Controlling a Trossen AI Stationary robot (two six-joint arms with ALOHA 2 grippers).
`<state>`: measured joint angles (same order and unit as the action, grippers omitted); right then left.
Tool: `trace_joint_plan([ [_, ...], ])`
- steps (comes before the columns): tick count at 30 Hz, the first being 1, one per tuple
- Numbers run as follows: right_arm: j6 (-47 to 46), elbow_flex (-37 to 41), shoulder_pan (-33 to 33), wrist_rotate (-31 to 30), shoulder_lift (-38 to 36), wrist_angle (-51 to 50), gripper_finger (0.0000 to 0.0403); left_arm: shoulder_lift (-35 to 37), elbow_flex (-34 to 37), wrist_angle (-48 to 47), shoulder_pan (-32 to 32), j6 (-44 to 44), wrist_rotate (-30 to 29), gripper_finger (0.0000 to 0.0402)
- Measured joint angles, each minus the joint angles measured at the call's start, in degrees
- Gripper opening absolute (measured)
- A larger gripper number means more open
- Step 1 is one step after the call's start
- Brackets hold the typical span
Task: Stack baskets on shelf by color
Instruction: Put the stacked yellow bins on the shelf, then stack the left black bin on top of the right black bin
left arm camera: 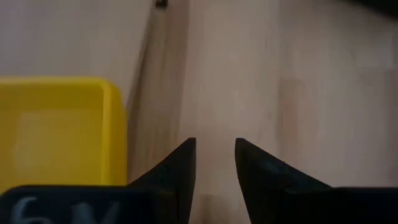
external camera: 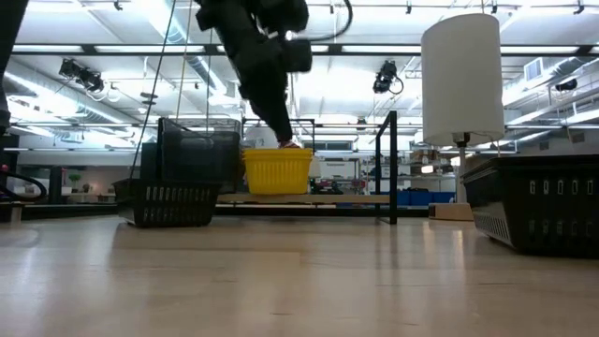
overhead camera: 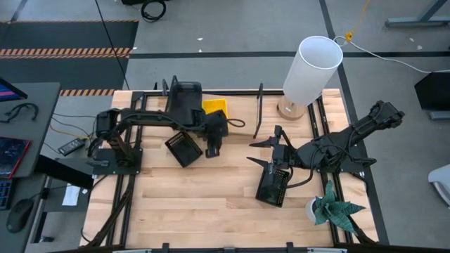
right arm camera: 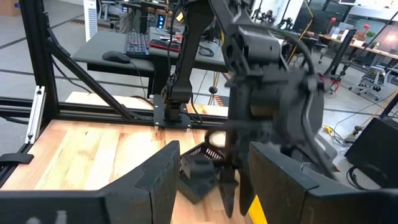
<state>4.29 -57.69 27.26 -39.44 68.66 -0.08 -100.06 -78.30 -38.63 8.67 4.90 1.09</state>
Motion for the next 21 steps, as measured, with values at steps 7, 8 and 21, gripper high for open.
trace_joint_plan([
  [7,0.1,0.0,0.0,0.0,0.0,0.0,0.0195,-2.4,0.1,-1.1,0.2,0.0,-12.6,0.0118],
  [8,0.2,0.0,0.0,0.0,0.0,0.0,0.0195,-2.4,0.1,-1.1,0.2,0.0,-14.1,0.0118],
  [21,0.2,0.0,0.1,0.0,0.0,-0.8,0.0195,-0.9,0.0,-4.1,-2.6,-0.1,-6.9,0.0118],
])
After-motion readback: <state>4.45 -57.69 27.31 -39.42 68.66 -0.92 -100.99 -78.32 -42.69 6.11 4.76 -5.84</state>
